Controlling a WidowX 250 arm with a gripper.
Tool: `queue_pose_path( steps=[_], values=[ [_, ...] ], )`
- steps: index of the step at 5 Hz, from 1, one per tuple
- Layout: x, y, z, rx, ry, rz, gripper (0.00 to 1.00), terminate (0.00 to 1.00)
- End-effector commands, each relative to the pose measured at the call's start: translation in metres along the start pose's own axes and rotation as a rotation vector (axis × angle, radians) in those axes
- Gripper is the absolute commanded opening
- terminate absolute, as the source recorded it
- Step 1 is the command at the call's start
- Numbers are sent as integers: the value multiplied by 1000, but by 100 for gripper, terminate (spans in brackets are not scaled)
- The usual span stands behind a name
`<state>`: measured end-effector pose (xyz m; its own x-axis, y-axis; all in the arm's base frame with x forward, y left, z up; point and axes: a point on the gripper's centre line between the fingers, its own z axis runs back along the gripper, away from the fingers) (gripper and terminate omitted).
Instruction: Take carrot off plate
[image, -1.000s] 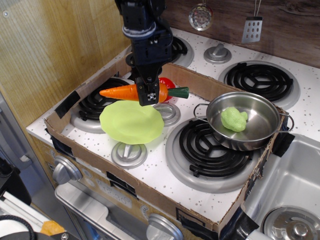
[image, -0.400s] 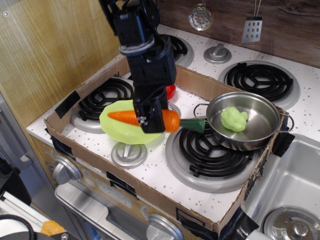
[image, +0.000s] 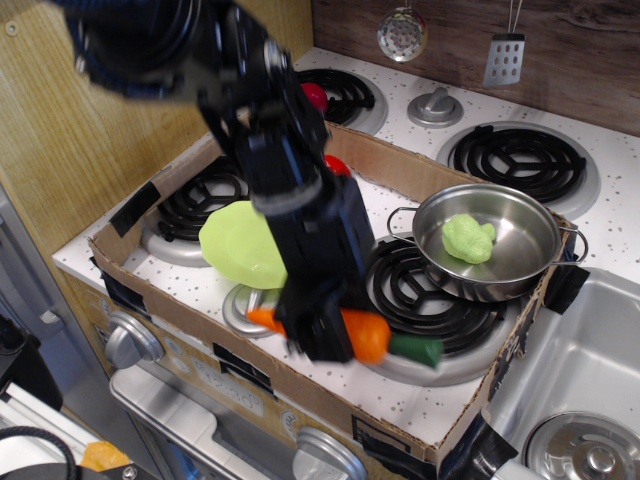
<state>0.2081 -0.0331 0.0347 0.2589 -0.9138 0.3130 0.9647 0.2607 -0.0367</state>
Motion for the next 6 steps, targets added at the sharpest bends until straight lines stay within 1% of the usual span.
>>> queue_pose_path(
  steps=[1, 2, 4, 5, 6],
  values=[
    [17, -1, -6, 101, 14, -26, 0, 0],
    [21, 7, 3, 88, 37, -25, 100, 0],
    [34, 11, 19, 147, 134, -40, 100, 0],
    [46, 16, 38, 213, 118, 76, 100, 0],
    [53, 23, 49, 234, 117, 221, 100, 0]
  ],
)
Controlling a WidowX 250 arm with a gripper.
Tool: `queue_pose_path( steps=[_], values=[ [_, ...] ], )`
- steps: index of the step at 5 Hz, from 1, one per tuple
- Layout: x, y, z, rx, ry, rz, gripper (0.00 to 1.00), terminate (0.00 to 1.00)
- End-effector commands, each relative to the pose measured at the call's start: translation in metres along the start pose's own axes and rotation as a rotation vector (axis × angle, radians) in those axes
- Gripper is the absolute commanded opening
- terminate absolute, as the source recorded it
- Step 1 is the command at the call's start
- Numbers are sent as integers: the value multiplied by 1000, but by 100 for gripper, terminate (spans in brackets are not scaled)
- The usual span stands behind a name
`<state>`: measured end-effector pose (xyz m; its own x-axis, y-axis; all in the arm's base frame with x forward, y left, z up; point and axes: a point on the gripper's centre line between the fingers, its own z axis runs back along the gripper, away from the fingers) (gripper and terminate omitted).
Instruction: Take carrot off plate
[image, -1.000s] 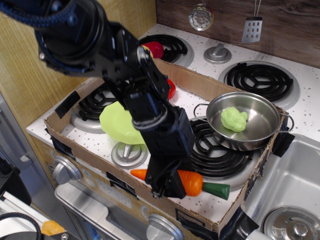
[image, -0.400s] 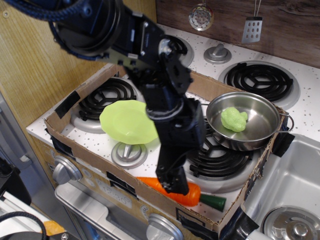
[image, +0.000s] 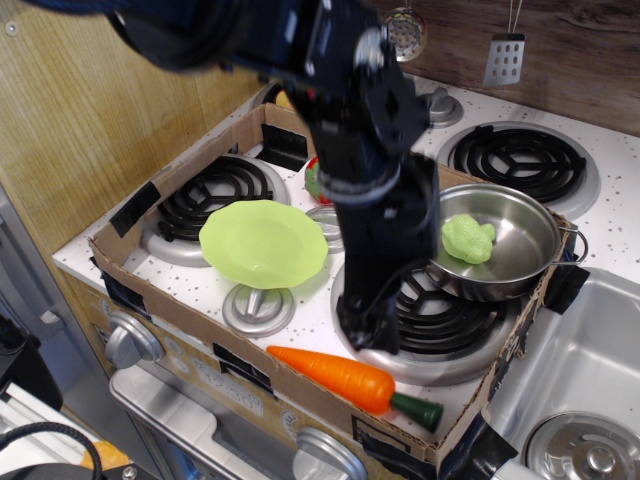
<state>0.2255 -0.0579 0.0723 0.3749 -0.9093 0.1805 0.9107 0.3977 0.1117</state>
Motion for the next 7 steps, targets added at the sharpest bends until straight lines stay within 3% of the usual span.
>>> queue_pose_path(
  steps=[1, 2, 3, 6, 7],
  values=[
    [18, 26, 24, 66, 0, 164, 100, 0],
    [20, 40, 21, 37, -28, 303, 100, 0],
    [23, 53, 18, 83, -24, 444, 100, 0],
    [23, 53, 18, 83, -24, 444, 100, 0],
    [23, 53, 18, 83, -24, 444, 100, 100]
  ],
)
